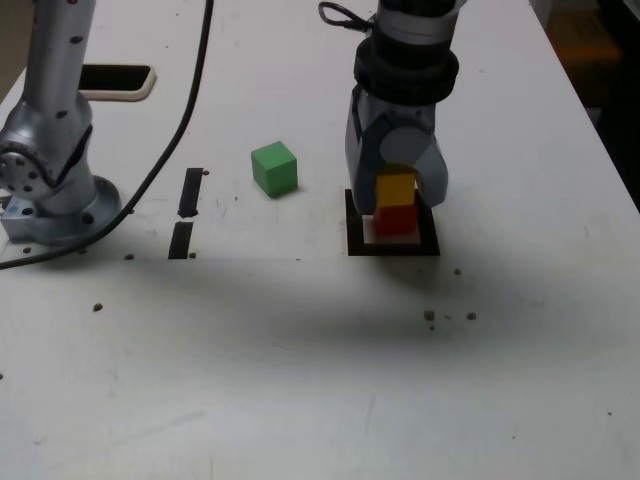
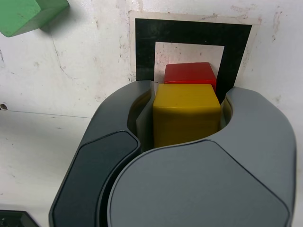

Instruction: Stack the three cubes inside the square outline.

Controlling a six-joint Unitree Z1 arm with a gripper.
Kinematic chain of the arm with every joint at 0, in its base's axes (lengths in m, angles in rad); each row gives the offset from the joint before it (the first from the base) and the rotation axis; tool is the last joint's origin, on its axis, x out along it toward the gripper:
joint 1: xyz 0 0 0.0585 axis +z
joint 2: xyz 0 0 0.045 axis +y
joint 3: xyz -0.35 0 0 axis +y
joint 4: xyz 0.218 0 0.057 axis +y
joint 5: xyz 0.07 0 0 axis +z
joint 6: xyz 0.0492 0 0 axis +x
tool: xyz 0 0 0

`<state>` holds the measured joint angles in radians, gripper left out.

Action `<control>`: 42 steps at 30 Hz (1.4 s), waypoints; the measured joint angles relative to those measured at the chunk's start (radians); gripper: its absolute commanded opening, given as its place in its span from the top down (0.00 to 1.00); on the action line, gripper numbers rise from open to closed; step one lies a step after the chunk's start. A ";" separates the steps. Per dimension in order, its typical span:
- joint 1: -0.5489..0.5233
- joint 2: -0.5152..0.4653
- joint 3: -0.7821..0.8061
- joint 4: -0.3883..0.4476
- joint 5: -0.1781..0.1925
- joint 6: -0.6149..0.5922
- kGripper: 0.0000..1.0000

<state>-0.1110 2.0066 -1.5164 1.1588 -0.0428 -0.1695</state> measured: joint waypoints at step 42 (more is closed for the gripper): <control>0.169 -0.352 0.505 -0.009 0.096 -0.227 0.09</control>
<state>0.0578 1.6543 -1.0114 1.1500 0.0534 -0.3962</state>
